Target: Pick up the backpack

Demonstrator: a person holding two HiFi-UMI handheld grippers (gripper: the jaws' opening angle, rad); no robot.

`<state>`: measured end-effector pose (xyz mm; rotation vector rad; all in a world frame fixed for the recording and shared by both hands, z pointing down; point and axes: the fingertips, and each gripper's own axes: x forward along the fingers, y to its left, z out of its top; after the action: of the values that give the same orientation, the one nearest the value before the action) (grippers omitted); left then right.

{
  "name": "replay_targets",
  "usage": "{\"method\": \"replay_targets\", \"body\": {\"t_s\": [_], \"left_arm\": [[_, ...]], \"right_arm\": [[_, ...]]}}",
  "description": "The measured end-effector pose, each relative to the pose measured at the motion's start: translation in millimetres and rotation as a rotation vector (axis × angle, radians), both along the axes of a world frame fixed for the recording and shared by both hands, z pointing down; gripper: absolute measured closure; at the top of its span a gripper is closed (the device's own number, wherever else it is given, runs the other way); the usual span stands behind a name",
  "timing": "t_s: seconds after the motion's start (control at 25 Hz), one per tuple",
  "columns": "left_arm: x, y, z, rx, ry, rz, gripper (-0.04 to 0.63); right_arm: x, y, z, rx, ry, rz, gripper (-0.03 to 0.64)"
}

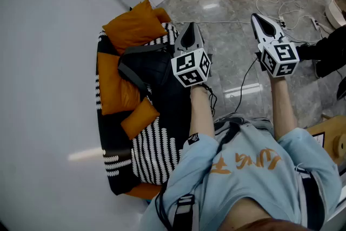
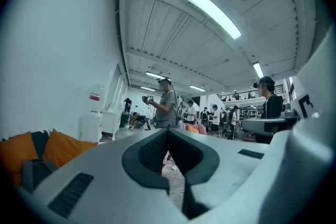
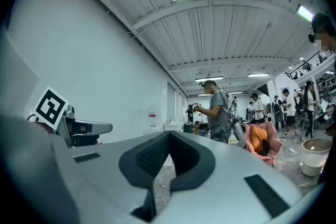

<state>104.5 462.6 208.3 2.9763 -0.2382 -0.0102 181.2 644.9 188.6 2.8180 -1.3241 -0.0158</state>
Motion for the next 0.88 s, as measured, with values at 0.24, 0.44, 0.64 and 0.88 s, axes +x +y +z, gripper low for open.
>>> {"method": "replay_targets", "body": {"t_s": [0.24, 0.44, 0.64, 0.88], "left_arm": [[14.0, 14.3, -4.4, 0.007, -0.001, 0.016, 0.572], [20.9, 23.6, 1.6, -0.009, -0.010, 0.014, 0.572], [26.4, 37.5, 8.4, 0.001, -0.013, 0.022, 0.572], [39.5, 43.5, 12.8, -0.004, -0.013, 0.032, 0.572]], "right_arm": [[9.9, 6.6, -3.4, 0.027, -0.017, -0.007, 0.589], [14.4, 17.3, 3.2, 0.051, -0.052, -0.033, 0.588], [17.5, 28.6, 18.2, 0.060, -0.071, -0.037, 0.588], [29.6, 31.2, 28.1, 0.047, -0.092, -0.047, 0.588]]}}
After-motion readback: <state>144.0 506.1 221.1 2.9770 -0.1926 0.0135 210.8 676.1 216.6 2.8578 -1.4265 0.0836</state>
